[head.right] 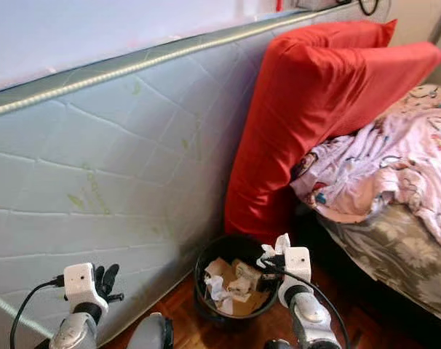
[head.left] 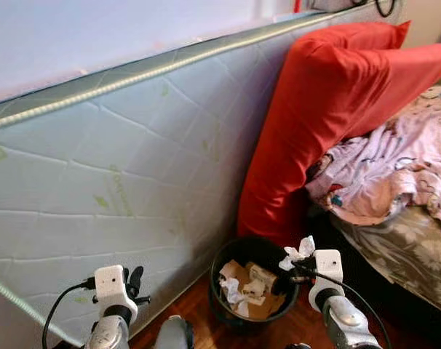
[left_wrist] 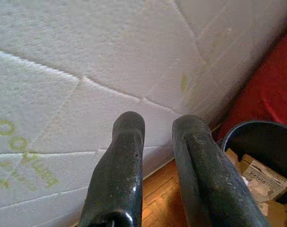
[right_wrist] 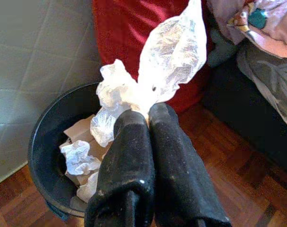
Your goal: Clean up the room
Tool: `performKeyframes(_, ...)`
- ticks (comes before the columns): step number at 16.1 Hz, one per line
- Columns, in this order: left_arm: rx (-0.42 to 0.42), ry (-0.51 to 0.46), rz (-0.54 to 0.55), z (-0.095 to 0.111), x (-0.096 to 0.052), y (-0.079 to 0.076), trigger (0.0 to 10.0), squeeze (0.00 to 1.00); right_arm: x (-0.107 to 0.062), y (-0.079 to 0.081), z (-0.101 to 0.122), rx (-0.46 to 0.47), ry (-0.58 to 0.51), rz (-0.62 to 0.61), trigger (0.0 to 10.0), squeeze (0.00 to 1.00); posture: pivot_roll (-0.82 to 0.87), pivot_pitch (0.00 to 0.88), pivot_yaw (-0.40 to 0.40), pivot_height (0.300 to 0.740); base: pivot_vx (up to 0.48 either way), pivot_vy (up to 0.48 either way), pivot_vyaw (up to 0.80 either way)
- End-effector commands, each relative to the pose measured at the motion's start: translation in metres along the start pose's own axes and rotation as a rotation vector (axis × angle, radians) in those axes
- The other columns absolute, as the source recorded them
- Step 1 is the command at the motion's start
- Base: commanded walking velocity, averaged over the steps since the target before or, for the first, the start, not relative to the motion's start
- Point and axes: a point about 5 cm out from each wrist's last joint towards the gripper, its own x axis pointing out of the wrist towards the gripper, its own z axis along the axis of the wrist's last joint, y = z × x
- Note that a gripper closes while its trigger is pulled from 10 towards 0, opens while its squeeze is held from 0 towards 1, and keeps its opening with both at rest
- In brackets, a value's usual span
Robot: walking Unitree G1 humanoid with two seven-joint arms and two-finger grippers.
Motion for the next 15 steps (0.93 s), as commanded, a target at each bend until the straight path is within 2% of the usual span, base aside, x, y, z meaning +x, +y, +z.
performKeyframes(1, -0.004, -0.011, -0.01, 0.0021, 0.0005, -0.0013, 10.0, 0.0, -0.0013, -0.0027, -0.0024, 0.003, 0.011, -0.006, 10.0, 0.0, 0.11, 0.0, -0.025, 0.626, 0.0, 0.0, 0.0)
performKeyframes(2, -0.004, -0.012, -0.009, 0.002, 0.0001, -0.0009, 10.0, 0.0, -0.0009, -0.0001, -0.0013, -0.031, 0.006, 0.019, 10.0, 0.0, 0.11, 0.0, -0.025, 0.626, 0.0, 0.0, 0.0)
performKeyframes(5, -0.002, -0.016, -0.009, 0.0025, -0.0003, 0.0, 10.0, 0.0, -0.0013, 0.0002, -0.0031, -0.029, 0.013, 0.015, 10.0, 0.0, 0.11, 0.0, -0.025, 0.626, 0.242, 0.0, 0.8)
performKeyframes(6, 0.0, -0.016, -0.009, 0.0024, -0.0008, 0.0006, 10.0, 0.0, -0.0016, -0.0015, -0.0034, 0.0, 0.013, 0.004, 10.0, 0.0, 0.11, 0.0, -0.025, 0.626, 0.251, 0.0, 0.0)
performKeyframes(9, 0.002, -0.014, -0.01, 0.0019, -0.0016, 0.0012, 10.0, 0.0, -0.0012, -0.0004, -0.0031, -0.005, 0.016, 0.013, 10.0, 0.0, 0.11, 0.0, -0.024, 0.626, 0.257, 0.0, 0.0)
performKeyframes(13, 0.002, -0.011, -0.014, 0.0003, -0.0032, -0.0007, 10.0, 0.0, 0.0001, 0.0031, -0.0012, -0.061, 0.022, 0.055, 10.0, 0.0, 0.11, 0.0, -0.025, 0.626, 0.293, 0.0, 0.0)
performKeyframes(15, 0.003, -0.009, -0.016, 0.0, -0.0036, -0.0007, 10.0, 0.0, 0.0004, 0.003, -0.0013, -0.045, 0.023, 0.047, 10.0, 0.0, 0.11, 0.0, -0.023, 0.626, 0.319, 0.0, 0.8)
